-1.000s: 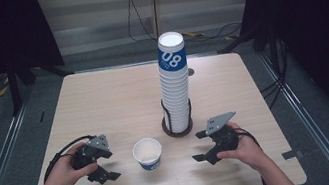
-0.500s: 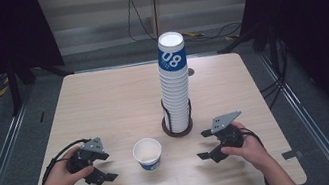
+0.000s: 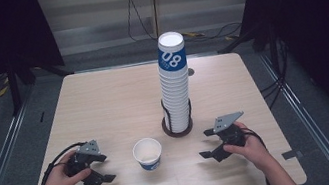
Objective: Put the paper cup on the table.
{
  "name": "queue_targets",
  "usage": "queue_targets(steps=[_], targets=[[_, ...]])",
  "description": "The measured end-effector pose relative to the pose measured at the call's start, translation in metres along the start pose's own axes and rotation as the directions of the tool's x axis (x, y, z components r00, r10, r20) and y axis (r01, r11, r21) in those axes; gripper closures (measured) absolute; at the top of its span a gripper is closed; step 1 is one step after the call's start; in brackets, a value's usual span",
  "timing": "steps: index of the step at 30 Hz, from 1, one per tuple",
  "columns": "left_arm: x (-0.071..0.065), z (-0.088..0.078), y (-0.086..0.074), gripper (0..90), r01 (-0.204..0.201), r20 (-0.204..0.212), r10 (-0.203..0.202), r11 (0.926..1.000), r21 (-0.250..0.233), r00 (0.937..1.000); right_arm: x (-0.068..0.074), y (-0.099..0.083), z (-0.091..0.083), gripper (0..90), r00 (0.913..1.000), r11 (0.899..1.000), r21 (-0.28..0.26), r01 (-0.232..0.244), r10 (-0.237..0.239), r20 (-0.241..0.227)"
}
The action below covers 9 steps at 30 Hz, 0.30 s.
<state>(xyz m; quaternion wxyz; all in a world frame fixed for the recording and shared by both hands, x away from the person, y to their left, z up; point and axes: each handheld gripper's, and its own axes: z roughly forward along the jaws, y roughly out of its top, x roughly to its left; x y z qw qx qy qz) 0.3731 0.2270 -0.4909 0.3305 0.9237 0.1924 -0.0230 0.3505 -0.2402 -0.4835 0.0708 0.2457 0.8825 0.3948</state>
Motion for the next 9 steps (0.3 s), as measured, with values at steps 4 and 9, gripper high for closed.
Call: queue_targets(steps=[4, 9], targets=[[-0.0014, 0.0026, -0.0017, 15.6, 0.002, 0.004, -0.002, 1.0, 0.001, 1.0, -0.0001, -0.0009, 0.0002, 15.8, 1.0, 1.0, 0.012, 0.005, -0.005, 0.008], [-0.0021, 0.0029, -0.0015, 15.6, -0.01, -0.009, 0.01, 0.9999, 0.006, 0.9999, -0.0004, -0.0002, -0.0001, 15.8, 0.9997, 1.0, 0.011, 0.015, -0.015, 0.017]])
